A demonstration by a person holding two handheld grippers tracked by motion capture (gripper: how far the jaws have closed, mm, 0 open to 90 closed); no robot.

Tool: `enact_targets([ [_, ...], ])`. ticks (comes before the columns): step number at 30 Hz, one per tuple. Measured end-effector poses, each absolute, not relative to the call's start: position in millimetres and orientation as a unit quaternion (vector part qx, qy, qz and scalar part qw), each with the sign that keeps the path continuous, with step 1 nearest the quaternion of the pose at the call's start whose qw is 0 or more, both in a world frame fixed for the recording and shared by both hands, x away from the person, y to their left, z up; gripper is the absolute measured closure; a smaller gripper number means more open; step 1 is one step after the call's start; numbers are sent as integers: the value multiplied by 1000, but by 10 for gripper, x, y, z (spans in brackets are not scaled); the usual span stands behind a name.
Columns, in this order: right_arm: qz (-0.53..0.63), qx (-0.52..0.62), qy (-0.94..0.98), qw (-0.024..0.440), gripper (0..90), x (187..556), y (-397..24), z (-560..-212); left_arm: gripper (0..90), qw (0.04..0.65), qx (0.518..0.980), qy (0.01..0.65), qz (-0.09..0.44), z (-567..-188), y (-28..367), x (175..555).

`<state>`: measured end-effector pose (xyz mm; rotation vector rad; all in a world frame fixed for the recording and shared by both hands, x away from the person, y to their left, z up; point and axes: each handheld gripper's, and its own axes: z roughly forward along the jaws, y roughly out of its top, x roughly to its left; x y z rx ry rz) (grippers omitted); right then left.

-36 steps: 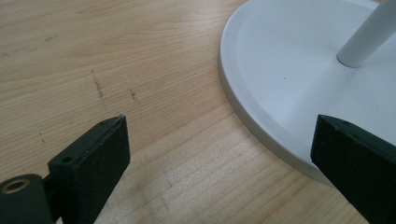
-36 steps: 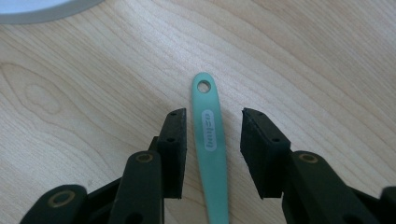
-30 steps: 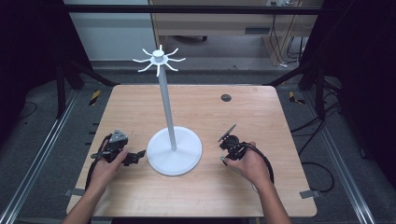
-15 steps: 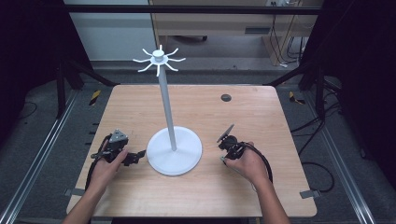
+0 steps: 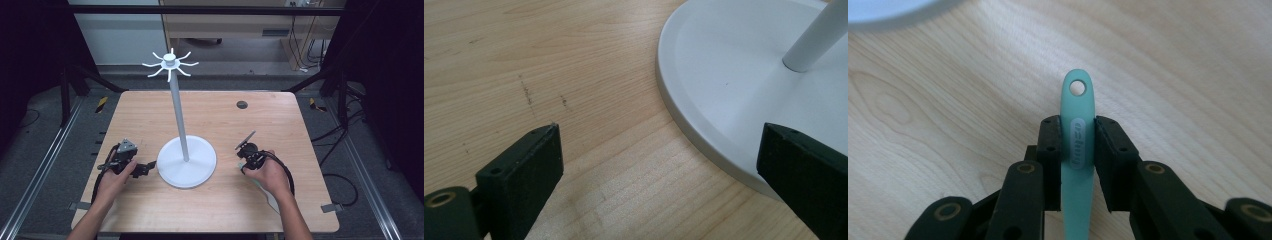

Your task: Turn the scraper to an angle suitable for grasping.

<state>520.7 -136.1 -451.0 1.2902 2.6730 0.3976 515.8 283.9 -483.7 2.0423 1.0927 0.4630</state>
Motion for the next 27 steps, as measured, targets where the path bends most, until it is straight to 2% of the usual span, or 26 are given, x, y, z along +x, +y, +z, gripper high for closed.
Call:
enact_targets([
  [11, 251, 443, 852, 125, 744, 5002, -1634, -3924, 43, 379, 800, 428, 182, -4836, 2841, 5157],
  [27, 347, 408, 826, 178, 745, 4807, -1689, -3384, 43, 379, 798, 431, 184, -4833, 2861, 5155],
])
